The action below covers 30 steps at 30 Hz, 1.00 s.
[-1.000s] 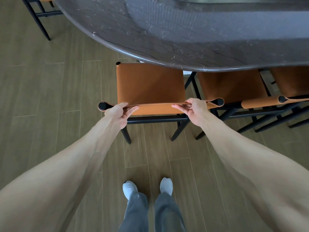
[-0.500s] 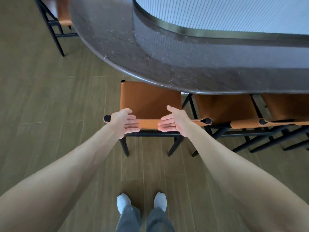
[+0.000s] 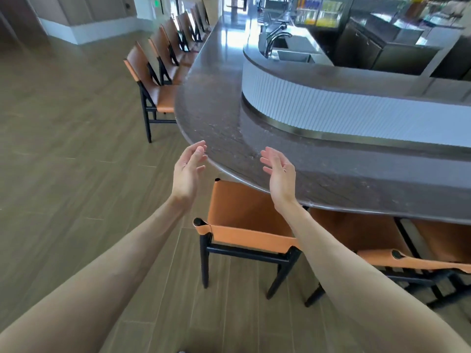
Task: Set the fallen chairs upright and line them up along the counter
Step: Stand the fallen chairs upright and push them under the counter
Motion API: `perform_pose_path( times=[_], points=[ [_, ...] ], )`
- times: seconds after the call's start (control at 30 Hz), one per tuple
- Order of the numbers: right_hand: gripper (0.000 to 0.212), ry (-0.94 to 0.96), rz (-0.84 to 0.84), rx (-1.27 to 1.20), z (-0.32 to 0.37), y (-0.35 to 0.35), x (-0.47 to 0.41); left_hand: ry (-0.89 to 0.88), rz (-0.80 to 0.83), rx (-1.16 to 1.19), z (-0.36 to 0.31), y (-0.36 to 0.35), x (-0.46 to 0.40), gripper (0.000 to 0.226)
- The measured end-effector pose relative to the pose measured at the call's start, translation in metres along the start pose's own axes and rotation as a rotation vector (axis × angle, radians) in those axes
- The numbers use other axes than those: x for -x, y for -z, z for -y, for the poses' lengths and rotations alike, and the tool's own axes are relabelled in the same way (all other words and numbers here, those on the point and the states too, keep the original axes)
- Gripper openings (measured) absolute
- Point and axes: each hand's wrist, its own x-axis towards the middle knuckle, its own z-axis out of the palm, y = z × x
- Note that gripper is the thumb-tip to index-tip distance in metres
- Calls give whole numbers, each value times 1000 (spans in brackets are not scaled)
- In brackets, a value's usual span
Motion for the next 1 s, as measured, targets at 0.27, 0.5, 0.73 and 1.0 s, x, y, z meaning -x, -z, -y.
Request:
perform_pose_path(
  times=[0.27, 0.5, 0.73, 1.0],
  points=[
    [27, 111, 47, -79, 56, -92, -2, -133, -115, 154, -37, 75, -42, 33],
    [27, 264, 104, -218, 130, -249, -18, -294, -198, 292, -93, 232, -111, 24],
    [30, 242, 172, -363, 178, -451, -19, -351, -251, 228, -156, 417, -177, 27],
    [26, 260, 279, -372, 173, -616, -59, -364, -297, 154, -145, 550, -275, 26]
  ],
)
